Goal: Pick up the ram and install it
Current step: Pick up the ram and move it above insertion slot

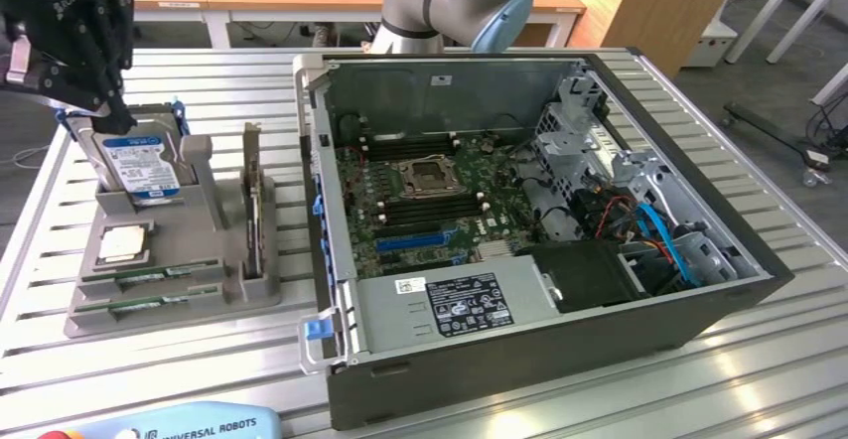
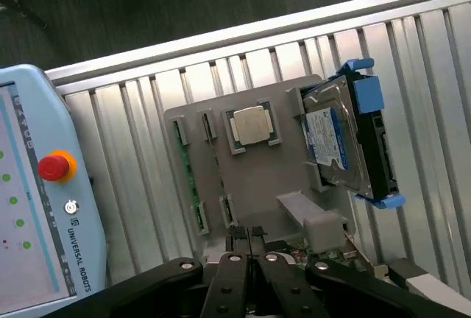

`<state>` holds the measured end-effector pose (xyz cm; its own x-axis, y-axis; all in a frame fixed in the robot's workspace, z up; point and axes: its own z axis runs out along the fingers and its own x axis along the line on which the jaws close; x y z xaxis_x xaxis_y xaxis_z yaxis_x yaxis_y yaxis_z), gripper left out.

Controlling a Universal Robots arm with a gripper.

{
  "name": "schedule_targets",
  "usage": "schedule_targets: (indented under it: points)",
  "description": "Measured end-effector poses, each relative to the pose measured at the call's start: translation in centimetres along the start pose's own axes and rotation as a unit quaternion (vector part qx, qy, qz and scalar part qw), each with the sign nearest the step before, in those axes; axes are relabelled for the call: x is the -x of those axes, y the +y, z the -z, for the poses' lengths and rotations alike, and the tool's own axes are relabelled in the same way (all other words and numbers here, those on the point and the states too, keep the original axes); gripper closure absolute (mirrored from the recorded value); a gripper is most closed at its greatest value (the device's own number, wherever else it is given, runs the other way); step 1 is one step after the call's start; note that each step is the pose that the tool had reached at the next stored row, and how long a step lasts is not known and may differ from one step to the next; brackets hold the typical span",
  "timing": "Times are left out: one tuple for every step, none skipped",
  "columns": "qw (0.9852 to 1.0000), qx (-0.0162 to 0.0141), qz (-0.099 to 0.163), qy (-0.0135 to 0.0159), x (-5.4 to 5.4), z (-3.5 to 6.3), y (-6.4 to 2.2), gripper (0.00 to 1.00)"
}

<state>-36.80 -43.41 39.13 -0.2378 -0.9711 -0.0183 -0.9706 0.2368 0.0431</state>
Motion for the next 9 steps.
schedule_targets:
  points:
    - [1.0,0.0001,0.008,0.0006,0.0,0.0,0.0,0.9]
    - [0.9999,0.0002,0.016,0.0012,0.0,-0.01,0.0,0.9]
    - [0.9997,0.0002,0.024,0.0018,0.0,-0.02,0.0,0.9]
    - [0.9995,0.0003,0.032,0.0023,0.0,-0.02,0.0,0.9]
    - [0.9992,0.0004,0.039,0.0027,0.0,-0.02,0.0,0.9]
    - [0.999,0.0005,0.045,0.0033,0.0,-0.03,0.0,0.9]
    - [0.9987,0.0005,0.051,0.0039,0.0,-0.03,0.0,0.9]
    - [0.9985,0.0005,0.054,0.0043,0.0,-0.04,0.0,0.9]
    - [0.9985,0.0006,0.055,0.0044,0.0,-0.04,0.0,0.9]
